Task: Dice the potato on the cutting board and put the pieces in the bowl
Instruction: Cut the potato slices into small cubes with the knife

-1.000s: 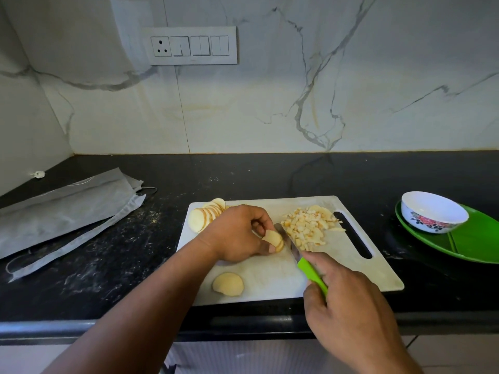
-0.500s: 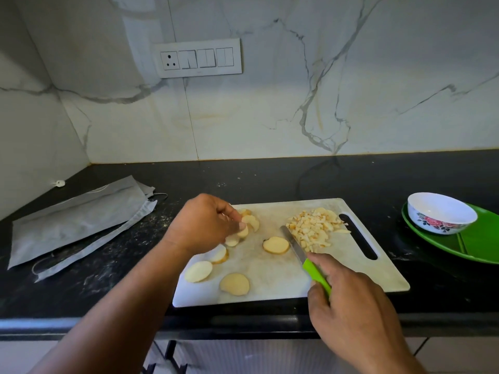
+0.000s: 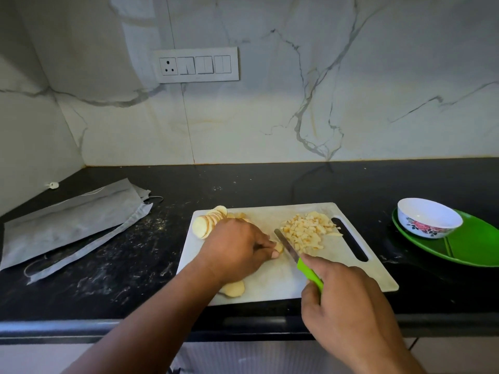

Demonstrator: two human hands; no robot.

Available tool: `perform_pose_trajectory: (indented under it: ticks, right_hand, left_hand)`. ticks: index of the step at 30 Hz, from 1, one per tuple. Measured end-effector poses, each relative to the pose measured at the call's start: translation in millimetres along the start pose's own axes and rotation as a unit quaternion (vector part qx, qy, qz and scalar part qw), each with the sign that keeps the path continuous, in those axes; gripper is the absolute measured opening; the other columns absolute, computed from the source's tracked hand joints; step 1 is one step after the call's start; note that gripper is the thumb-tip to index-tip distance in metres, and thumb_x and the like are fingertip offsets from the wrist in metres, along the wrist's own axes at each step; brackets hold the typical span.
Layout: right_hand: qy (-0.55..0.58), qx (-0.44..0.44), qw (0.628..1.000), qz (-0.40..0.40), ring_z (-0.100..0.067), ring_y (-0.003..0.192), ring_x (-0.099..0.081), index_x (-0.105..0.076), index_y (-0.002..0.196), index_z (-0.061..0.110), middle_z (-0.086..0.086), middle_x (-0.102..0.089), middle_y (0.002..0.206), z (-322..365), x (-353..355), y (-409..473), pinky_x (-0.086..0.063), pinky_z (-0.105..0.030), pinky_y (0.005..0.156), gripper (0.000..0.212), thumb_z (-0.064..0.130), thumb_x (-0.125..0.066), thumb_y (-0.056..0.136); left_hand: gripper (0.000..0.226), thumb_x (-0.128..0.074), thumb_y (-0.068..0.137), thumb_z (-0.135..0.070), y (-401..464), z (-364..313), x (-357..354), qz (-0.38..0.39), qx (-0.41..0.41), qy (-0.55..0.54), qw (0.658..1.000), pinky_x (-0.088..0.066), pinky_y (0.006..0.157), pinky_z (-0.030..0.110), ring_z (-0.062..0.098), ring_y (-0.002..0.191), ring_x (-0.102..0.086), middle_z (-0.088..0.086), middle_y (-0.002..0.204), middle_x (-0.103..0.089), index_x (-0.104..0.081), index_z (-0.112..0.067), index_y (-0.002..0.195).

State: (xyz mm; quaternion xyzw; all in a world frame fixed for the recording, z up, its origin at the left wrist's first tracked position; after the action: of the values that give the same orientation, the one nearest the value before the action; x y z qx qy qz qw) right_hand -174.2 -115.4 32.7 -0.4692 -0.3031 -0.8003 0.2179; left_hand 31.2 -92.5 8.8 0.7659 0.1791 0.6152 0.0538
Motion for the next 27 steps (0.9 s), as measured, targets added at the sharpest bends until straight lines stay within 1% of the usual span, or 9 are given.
perform_pose_trajectory:
  ticks: [2,5,12,15,17,19,21,23,27]
  right_hand:
    - [-0.026,0.003,1.000,0.005,-0.005,0.094,-0.062,-0.042,0.144,0.043,0.017,-0.067,0.113,2,0,2,-0.046,-0.013,0.076,0.051,0.042,-0.047,0.094]
    - [-0.054,0.005,0.998,0.016,-0.009,0.100,-0.063,-0.042,0.145,0.043,0.012,-0.067,0.115,6,-1,2,-0.048,-0.016,0.080,0.052,0.041,-0.046,0.093]
    - [-0.086,0.011,0.996,0.037,-0.011,0.099,-0.062,-0.044,0.143,0.038,0.007,-0.065,0.111,15,0,-3,-0.046,-0.020,0.079,0.049,0.039,-0.047,0.094]
    - [-0.085,-0.001,0.994,0.072,-0.011,0.109,-0.061,-0.032,0.147,0.041,0.008,-0.062,0.119,14,7,-16,-0.047,-0.021,0.087,0.056,0.042,-0.046,0.093]
    - [-0.094,-0.002,0.992,0.086,-0.009,0.113,-0.060,-0.030,0.146,0.042,0.011,-0.061,0.123,15,14,-27,-0.048,-0.021,0.091,0.056,0.045,-0.046,0.092]
    - [-0.098,-0.004,0.992,0.085,-0.009,0.112,-0.061,-0.033,0.142,0.040,0.011,-0.061,0.120,17,23,-31,-0.049,-0.020,0.090,0.052,0.047,-0.045,0.091]
    - [-0.091,-0.005,0.993,0.076,-0.010,0.110,-0.061,-0.031,0.144,0.042,0.009,-0.061,0.117,19,27,-27,-0.048,-0.021,0.088,0.054,0.047,-0.045,0.092]
    - [-0.101,0.002,0.993,0.060,-0.012,0.106,-0.061,-0.033,0.146,0.040,0.007,-0.063,0.114,21,23,-18,-0.047,-0.022,0.084,0.054,0.044,-0.045,0.093]
    - [-0.100,0.005,0.993,0.054,-0.012,0.100,-0.062,-0.045,0.140,0.034,0.007,-0.064,0.113,26,2,-5,-0.045,-0.021,0.078,0.047,0.038,-0.049,0.094]
  left_hand:
    - [0.032,-0.066,0.093,-0.058,-1,-1,0,-0.022,0.000,0.003,1.000,-0.054,0.095,0.032,0.000,0.106,-0.068,-0.022,0.114,-0.075,-0.079,-0.037,0.114]
    - [0.032,-0.067,0.093,-0.058,-2,-2,-1,-0.027,0.010,-0.015,0.999,-0.055,0.093,0.031,0.000,0.104,-0.069,-0.021,0.113,-0.076,-0.080,-0.036,0.113]
    - [0.030,-0.072,0.090,-0.057,-2,0,-3,-0.026,0.043,-0.044,0.998,-0.057,0.087,0.025,-0.002,0.095,-0.068,-0.022,0.109,-0.076,-0.081,-0.037,0.110]
    - [0.031,-0.071,0.090,-0.057,-2,0,-3,-0.024,0.053,-0.048,0.997,-0.057,0.089,0.024,-0.002,0.097,-0.068,-0.023,0.111,-0.076,-0.080,-0.037,0.111]
    - [0.030,-0.072,0.089,-0.058,-1,2,-4,-0.022,0.059,-0.063,0.996,-0.058,0.087,0.026,-0.002,0.095,-0.068,-0.023,0.108,-0.076,-0.081,-0.037,0.109]
    - [0.028,-0.075,0.086,-0.058,-2,5,-5,-0.027,0.068,-0.091,0.993,-0.059,0.082,0.027,-0.002,0.088,-0.069,-0.022,0.098,-0.078,-0.083,-0.037,0.103]
    - [0.027,-0.077,0.084,-0.057,-4,7,-5,-0.027,0.069,-0.096,0.993,-0.059,0.080,0.026,-0.002,0.085,-0.068,-0.022,0.094,-0.077,-0.083,-0.036,0.100]
    - [0.024,-0.076,0.087,-0.054,-6,7,-4,-0.021,0.062,-0.087,0.994,-0.059,0.082,0.025,-0.004,0.087,-0.068,-0.023,0.097,-0.077,-0.083,-0.037,0.102]
    - [0.018,-0.076,0.091,-0.041,-9,11,-3,-0.010,0.071,-0.090,0.993,-0.058,0.089,0.022,-0.007,0.094,-0.067,-0.025,0.103,-0.076,-0.081,-0.037,0.108]
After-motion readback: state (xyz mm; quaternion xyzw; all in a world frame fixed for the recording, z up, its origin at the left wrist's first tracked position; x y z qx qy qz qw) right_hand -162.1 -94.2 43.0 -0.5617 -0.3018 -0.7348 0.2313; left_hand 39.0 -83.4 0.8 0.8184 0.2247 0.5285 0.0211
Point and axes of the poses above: each hand's wrist, its own y-axis towards the middle knuckle, its own x-axis out of the back of the hand, z = x × y, the point moved 4 cm from there along y, towards the middle knuckle
